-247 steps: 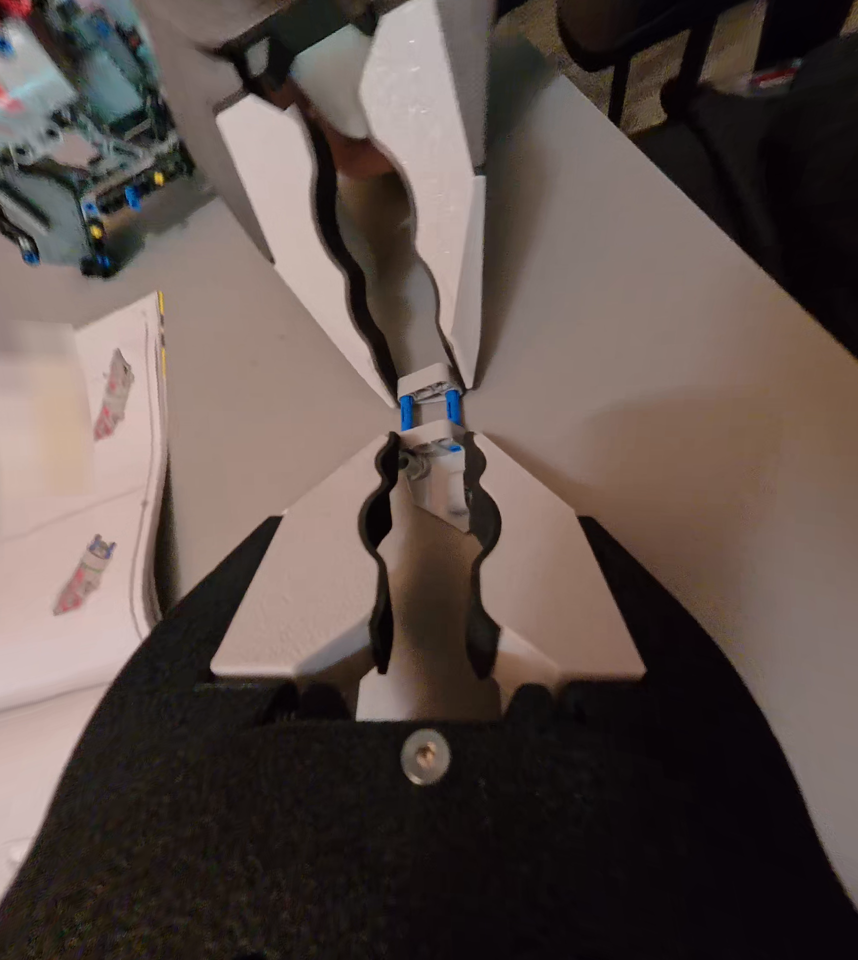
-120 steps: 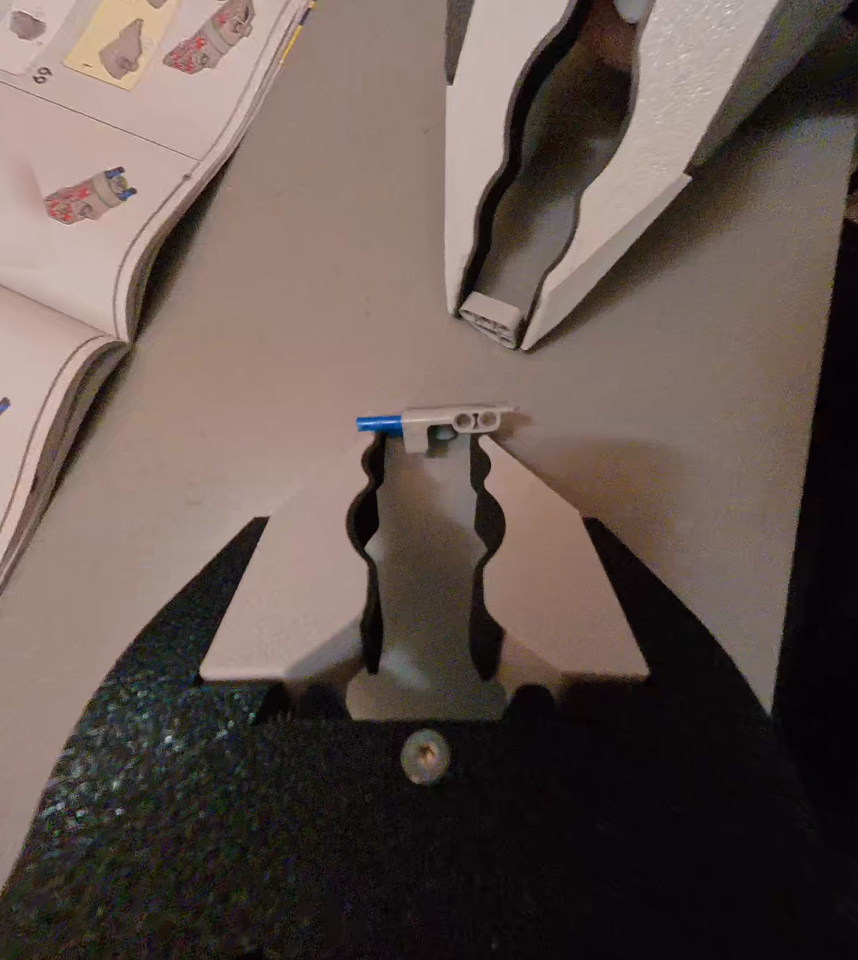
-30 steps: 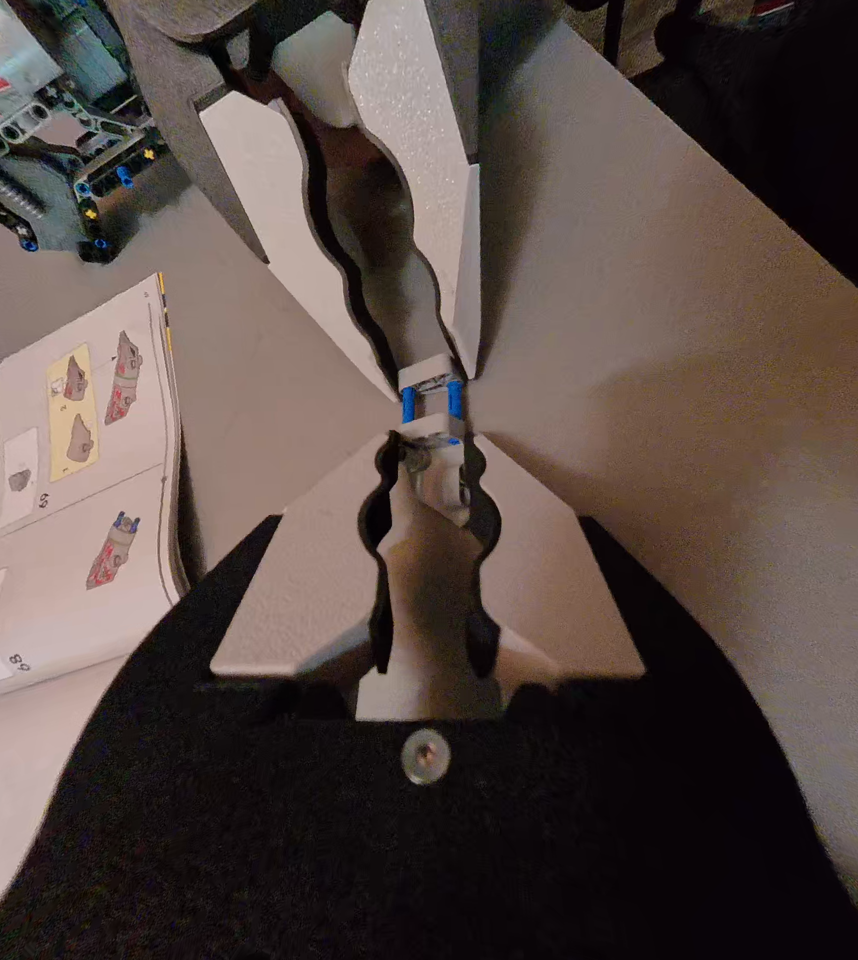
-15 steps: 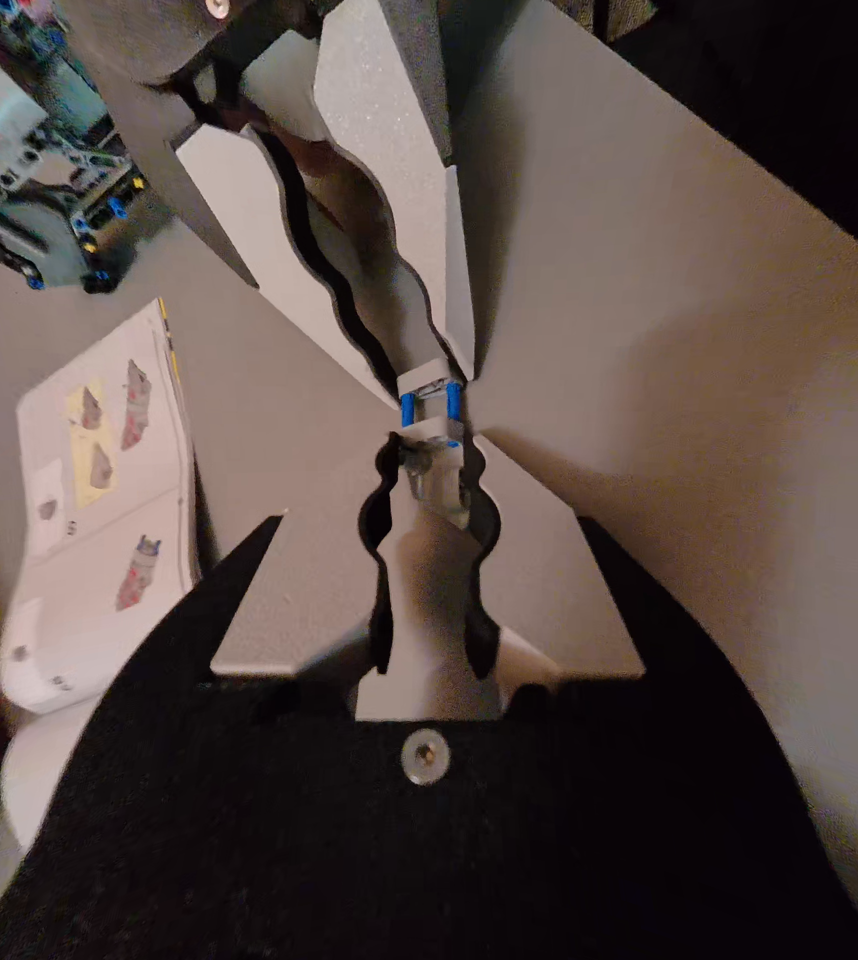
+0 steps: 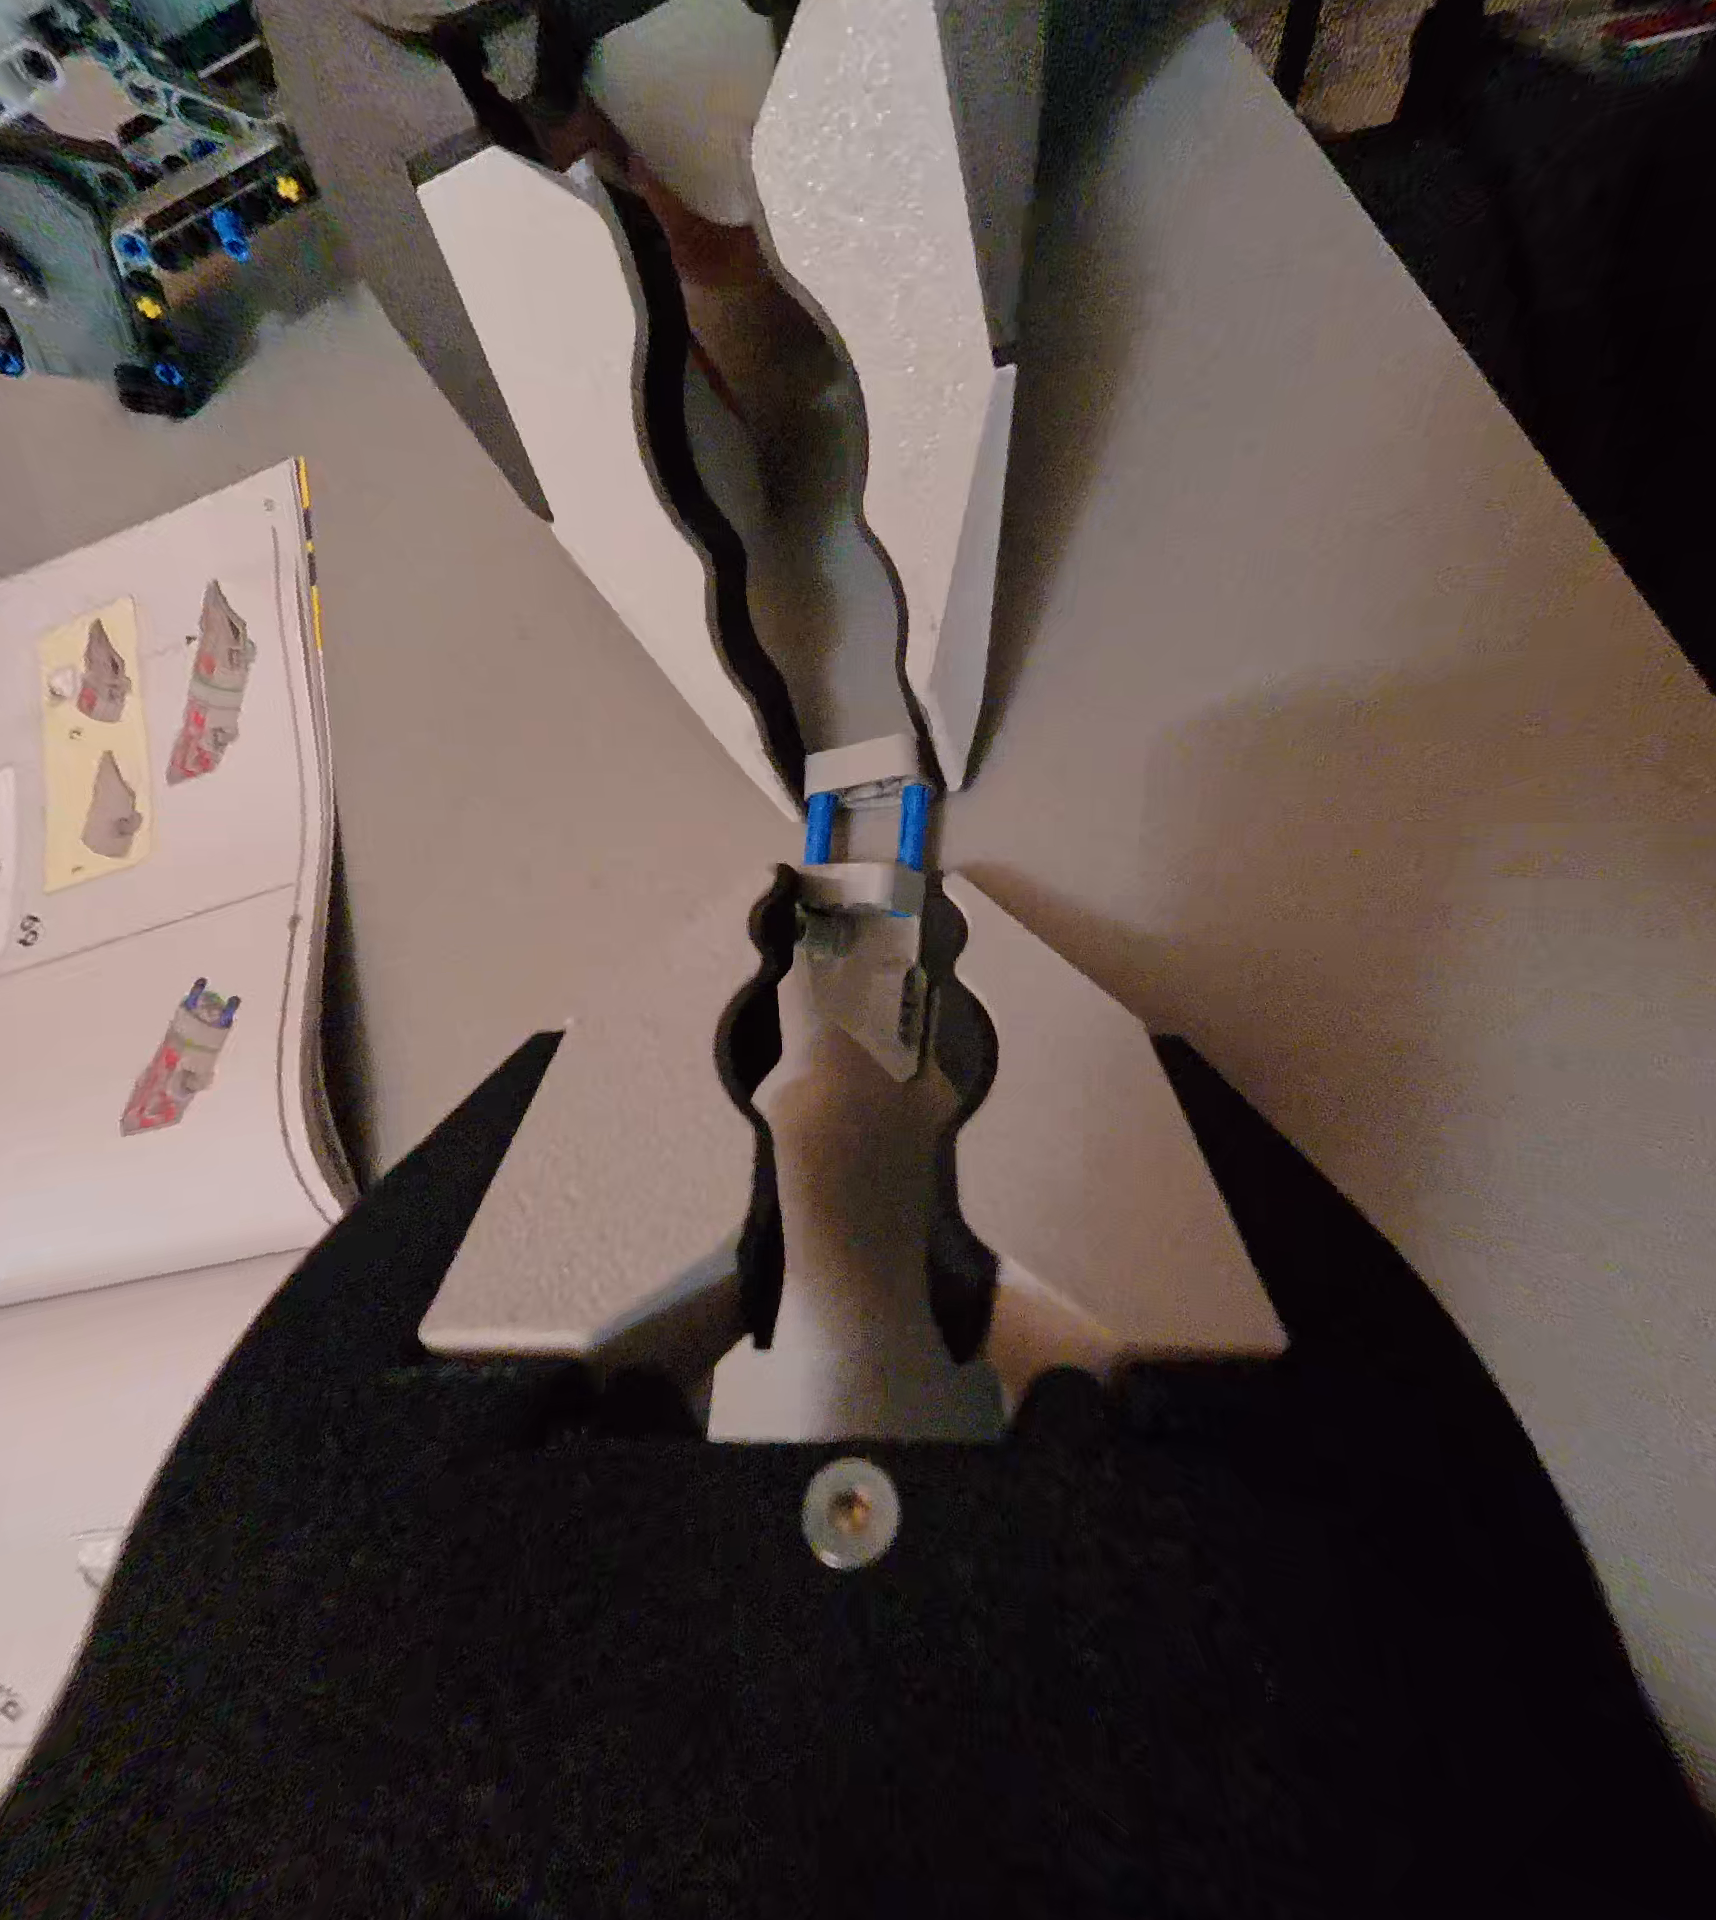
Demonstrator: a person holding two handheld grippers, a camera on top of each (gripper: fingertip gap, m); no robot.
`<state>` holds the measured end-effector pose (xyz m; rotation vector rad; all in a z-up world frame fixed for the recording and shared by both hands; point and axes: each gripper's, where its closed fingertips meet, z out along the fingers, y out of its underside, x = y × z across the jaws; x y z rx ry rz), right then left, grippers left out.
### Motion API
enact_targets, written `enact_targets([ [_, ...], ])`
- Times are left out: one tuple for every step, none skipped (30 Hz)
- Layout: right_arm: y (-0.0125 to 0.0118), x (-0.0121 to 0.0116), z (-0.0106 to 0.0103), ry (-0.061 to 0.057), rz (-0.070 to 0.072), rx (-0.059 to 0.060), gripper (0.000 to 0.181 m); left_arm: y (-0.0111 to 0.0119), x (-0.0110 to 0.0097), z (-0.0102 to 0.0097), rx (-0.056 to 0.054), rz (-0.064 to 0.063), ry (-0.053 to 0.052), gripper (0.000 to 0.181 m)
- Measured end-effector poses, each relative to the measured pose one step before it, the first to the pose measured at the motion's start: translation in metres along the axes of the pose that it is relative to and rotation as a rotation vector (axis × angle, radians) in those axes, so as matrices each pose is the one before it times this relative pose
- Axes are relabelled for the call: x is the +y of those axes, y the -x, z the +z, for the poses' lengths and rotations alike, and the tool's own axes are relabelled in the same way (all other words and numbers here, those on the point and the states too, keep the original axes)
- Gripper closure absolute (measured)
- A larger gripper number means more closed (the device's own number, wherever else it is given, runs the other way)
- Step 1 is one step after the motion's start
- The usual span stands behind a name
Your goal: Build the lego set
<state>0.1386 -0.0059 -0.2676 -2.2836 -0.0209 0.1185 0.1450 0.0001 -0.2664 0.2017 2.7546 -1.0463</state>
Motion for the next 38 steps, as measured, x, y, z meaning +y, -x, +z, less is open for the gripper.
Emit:
enact_targets([
  [0.00000, -0.00002, 0.00001, -0.0001, 0.0003, 0.0002, 0.157, -0.00033, -0.00067, 0.00079, 0.0092, -0.0193, -0.0037, 0.161],
  [-0.00009, 0.00000, 0.00001, 0.0000, -0.0007, 0.0010, 0.157, -0.00080, -0.00086, 0.00106, 0.0079, -0.0201, -0.0028, 0.162],
  [0.00004, 0.00000, 0.00005, -0.0001, -0.0025, 0.0020, 0.157, -0.00045, -0.00134, 0.00140, 0.0016, -0.0211, -0.0018, 0.162],
  [0.00002, -0.00004, 0.00002, -0.0003, 0.0000, -0.0002, 0.157, -0.00027, -0.00160, 0.00159, -0.0047, -0.0031, -0.0042, 0.162],
  [0.00010, -0.00009, 0.00011, -0.0006, 0.0042, -0.0044, 0.157, -0.00061, -0.00144, 0.00095, -0.0048, 0.0250, -0.0054, 0.162],
  [-0.00013, -0.00015, -0.00008, -0.0008, 0.0069, -0.0055, 0.157, -0.00020, -0.00018, 0.00005, -0.0064, 0.0249, -0.0003, 0.162],
  [0.00012, -0.00012, 0.00014, -0.0008, 0.0025, -0.0033, 0.157, -0.00017, 0.00027, -0.00024, 0.0017, 0.0031, -0.0016, 0.162],
  [0.00036, -0.00023, 0.00041, 0.0005, -0.0059, -0.0007, 0.157, -0.00056, 0.00012, -0.00046, 0.0104, -0.0088, -0.0086, 0.159],
  [0.00010, -0.00034, 0.00045, 0.0007, -0.0082, 0.0028, 0.157, -0.00033, -0.00031, -0.00095, 0.0112, -0.0141, -0.0160, 0.157],
  [0.00003, -0.00015, 0.00026, 0.0003, -0.0038, 0.0013, 0.157, -0.00046, -0.00113, -0.00151, 0.0146, -0.0211, -0.0203, 0.154],
  [0.00010, -0.00001, 0.00000, -0.0001, 0.0007, -0.0011, 0.157, -0.00092, -0.00164, -0.00189, 0.0204, -0.0268, -0.0216, 0.152],
  [-0.00010, -0.00005, -0.00005, -0.0003, 0.0032, -0.0027, 0.157, 0.00015, -0.00152, -0.00225, 0.0180, -0.0323, -0.0178, 0.149],
  [-0.00004, 0.00003, 0.00002, -0.0002, 0.0030, -0.0025, 0.157, 0.00239, -0.00152, -0.00292, 0.0038, -0.0313, -0.0160, 0.146],
  [0.00008, -0.00003, -0.00003, -0.0001, 0.0025, -0.0021, 0.157, 0.00324, -0.00144, -0.00359, -0.0038, -0.0216, -0.0154, 0.151],
  [-0.00008, -0.00004, -0.00004, -0.0002, 0.0024, -0.0018, 0.157, -0.00006, -0.00154, -0.00386, 0.0103, -0.0007, -0.0138, 0.168],
  [-0.00006, -0.00003, -0.00002, -0.0002, 0.0012, -0.0011, 0.157, -0.00335, -0.00166, -0.00352, 0.0196, 0.0202, -0.0102, 0.177],
  [0.00001, 0.00002, 0.00000, 0.0002, -0.0005, 0.0004, 0.157, -0.00366, -0.00076, -0.00234, 0.0117, 0.0301, 0.0034, 0.180],
  [-0.00007, 0.00001, 0.00002, 0.0000, -0.0013, 0.0012, 0.157, -0.00305, 0.00078, -0.00063, 0.0038, 0.0297, 0.0194, 0.177],
  [0.00005, 0.00000, 0.00002, 0.0000, -0.0008, 0.0007, 0.157, -0.00143, 0.00117, 0.00133, -0.0070, 0.0240, 0.0244, 0.171],
  [-0.00004, -0.00002, -0.00003, -0.0001, 0.0015, -0.0011, 0.157, -0.00015, 0.00022, 0.00274, -0.0150, 0.0186, 0.0204, 0.172],
  [-0.00006, 0.00000, 0.00002, -0.0004, 0.0034, -0.0029, 0.157, -0.00128, -0.00034, 0.00336, -0.0082, 0.0179, 0.0163, 0.174],
  [0.00000, -0.00011, -0.00005, -0.0006, 0.0041, -0.0036, 0.157, -0.00159, -0.00025, 0.00358, -0.0069, 0.0183, 0.0160, 0.175],
  [0.00002, -0.00011, -0.00004, -0.0006, 0.0037, -0.0032, 0.157, -0.00123, 0.00182, 0.00301, -0.0080, 0.0192, 0.0288, 0.181],
  [-0.00013, 0.00001, 0.00010, 0.0001, 0.0017, -0.0005, 0.157, 0.00023, 0.00345, 0.00260, -0.0179, 0.0201, 0.0404, 0.181],
  [0.00007, 0.00014, -0.00002, 0.0009, -0.0019, 0.0014, 0.157, 0.00059, 0.00065, 0.00136, -0.0209, 0.0194, 0.0215, 0.181],
  [-0.00002, -0.00005, 0.00005, -0.0004, -0.0010, 0.0011, 0.157, 0.00048, 0.00071, 0.00110, -0.0186, 0.0158, 0.0213, 0.181],
  [-0.00009, -0.00003, 0.00007, 0.0002, -0.0005, 0.0011, 0.157, -0.00018, 0.00101, 0.00172, -0.0128, 0.0136, 0.0214, 0.181],
  [-0.00003, -0.00002, 0.00000, -0.0001, 0.0003, -0.0004, 0.157, -0.00012, -0.00022, 0.00154, -0.0113, 0.0101, 0.0097, 0.181],
  [0.00006, 0.00018, -0.00009, 0.0004, 0.0026, -0.0020, 0.157, 0.00004, -0.00032, 0.00068, -0.0098, 0.0080, 0.0044, 0.181],
  [-0.00007, -0.00020, 0.00006, -0.0008, 0.0027, -0.0025, 0.157, -0.00017, 0.00016, -0.00023, -0.0013, 0.0003, 0.0053, 0.181],
  [0.00004, -0.00009, -0.00007, -0.0010, 0.0023, -0.0026, 0.157, -0.00005, 0.00026, -0.00081, 0.0057, -0.0075, 0.0016, 0.181],
  [0.00016, -0.00005, -0.00002, -0.0003, 0.0021, -0.0022, 0.157, 0.00177, -0.00050, -0.00136, -0.0025, -0.0130, -0.0095, 0.181],
  [-0.00002, 0.00000, -0.00007, -0.0004, 0.0007, -0.0009, 0.157, 0.00351, -0.00253, -0.00238, -0.0117, -0.0187, -0.0254, 0.181],
  [-0.00003, -0.00006, 0.00009, 0.0000, -0.0008, 0.0004, 0.157, 0.00150, -0.00351, -0.00314, 0.0059, -0.0219, -0.0319, 0.181],
  [0.00010, 0.00007, 0.00004, 0.0003, -0.0023, 0.0016, 0.157, -0.00161, -0.00215, -0.00322, 0.0259, -0.0181, -0.0196, 0.181],
  [0.00000, -0.00004, 0.00000, 0.0001, -0.0037, 0.0024, 0.157, 0.00001, 0.00055, -0.00299, 0.0096, -0.0048, -0.0008, 0.181],
  [0.00012, -0.00007, 0.00009, 0.0003, -0.0040, 0.0028, 0.158, 0.00154, 0.00288, -0.00267, -0.0065, 0.0060, 0.0146, 0.181],
  [0.00003, -0.00003, -0.00001, 0.0002, -0.0036, 0.0023, 0.157, -0.00099, 0.00467, -0.00191, 0.0102, 0.0022, 0.0252, 0.181],
])
